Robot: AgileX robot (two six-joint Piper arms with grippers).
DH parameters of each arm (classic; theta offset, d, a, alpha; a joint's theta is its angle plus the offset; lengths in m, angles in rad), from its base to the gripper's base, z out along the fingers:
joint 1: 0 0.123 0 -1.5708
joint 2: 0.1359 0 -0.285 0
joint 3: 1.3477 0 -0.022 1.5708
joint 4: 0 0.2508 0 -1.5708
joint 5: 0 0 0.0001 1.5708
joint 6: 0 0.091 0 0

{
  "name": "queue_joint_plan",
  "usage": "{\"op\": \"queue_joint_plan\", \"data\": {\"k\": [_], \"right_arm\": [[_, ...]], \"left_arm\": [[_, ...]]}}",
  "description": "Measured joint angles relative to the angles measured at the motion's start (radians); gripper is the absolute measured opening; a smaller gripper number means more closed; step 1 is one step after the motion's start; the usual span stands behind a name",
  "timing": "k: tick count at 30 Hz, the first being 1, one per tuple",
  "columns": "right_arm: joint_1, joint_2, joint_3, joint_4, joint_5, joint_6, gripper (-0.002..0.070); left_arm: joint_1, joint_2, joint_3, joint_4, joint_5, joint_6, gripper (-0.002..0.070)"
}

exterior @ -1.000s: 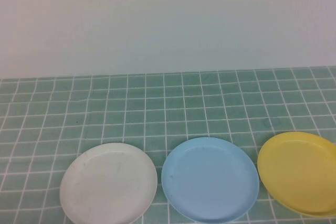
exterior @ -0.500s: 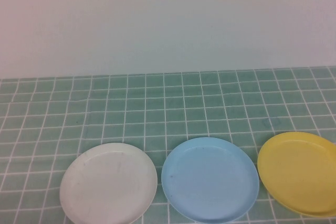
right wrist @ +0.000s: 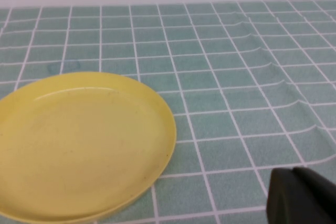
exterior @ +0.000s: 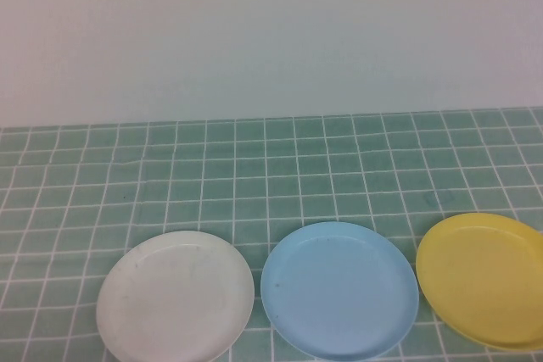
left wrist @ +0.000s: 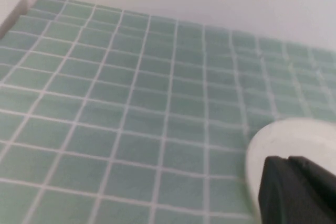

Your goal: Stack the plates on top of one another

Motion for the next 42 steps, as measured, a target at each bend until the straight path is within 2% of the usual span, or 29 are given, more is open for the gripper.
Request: {"op": "queue_joint_plan", "data": {"k": [4, 6, 13, 16, 26, 31, 38, 42], "right_arm": [[0.000, 0.000, 0.000, 0.000, 0.000, 0.000, -0.0002], [0.000, 0.000, 0.000, 0.000, 0.000, 0.000, -0.0002], [0.000, 0.000, 0.000, 0.000, 0.000, 0.000, -0.0002], [0.000, 0.000, 0.000, 0.000, 0.000, 0.000, -0.0002], [0.000, 0.000, 0.000, 0.000, 0.000, 0.000, -0.0002], [0.000, 0.000, 0.000, 0.000, 0.000, 0.000, -0.0002], [0.000, 0.000, 0.000, 0.000, 0.000, 0.000, -0.0002], [0.000, 0.000, 0.000, 0.000, 0.000, 0.000, -0.0002]], "left_arm": [[0.000, 0.000, 0.000, -0.238, -0.137, -0.128, 0.0000], [0.000, 0.000, 0.000, -0.342, -0.181, -0.146, 0.0000], [0.000, 0.000, 0.000, -0.336, -0.187, -0.131, 0.0000], [0.000, 0.000, 0.000, -0.270, -0.185, -0.086, 0.0000], [0.000, 0.000, 0.000, -0.267, -0.191, -0.116, 0.0000], [0.000, 0.000, 0.000, -0.412, -0.232, -0.154, 0.0000], [0.000, 0.000, 0.000, -0.691, -0.270, -0.170, 0.0000], [0.000, 0.000, 0.000, -0.699, -0.234, -0.157, 0.0000]]}}
